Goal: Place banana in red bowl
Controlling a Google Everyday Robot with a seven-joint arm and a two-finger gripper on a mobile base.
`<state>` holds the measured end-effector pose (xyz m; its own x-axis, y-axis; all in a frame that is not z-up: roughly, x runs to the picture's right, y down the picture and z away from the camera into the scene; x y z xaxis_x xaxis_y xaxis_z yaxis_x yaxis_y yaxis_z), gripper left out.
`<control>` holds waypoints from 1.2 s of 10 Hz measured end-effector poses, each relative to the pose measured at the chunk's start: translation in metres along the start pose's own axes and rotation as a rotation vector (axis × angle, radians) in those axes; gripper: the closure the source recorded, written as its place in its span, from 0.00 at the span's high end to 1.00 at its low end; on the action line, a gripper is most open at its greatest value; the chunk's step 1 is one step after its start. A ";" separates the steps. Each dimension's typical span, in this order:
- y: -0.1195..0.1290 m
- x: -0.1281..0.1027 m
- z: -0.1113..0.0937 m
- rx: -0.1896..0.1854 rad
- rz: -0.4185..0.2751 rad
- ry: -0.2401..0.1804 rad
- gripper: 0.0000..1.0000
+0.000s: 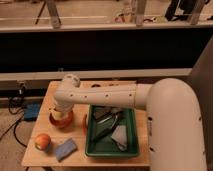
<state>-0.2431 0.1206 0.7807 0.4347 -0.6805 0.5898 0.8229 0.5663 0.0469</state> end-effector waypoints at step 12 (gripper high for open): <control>0.001 -0.005 -0.003 0.020 -0.014 -0.014 0.31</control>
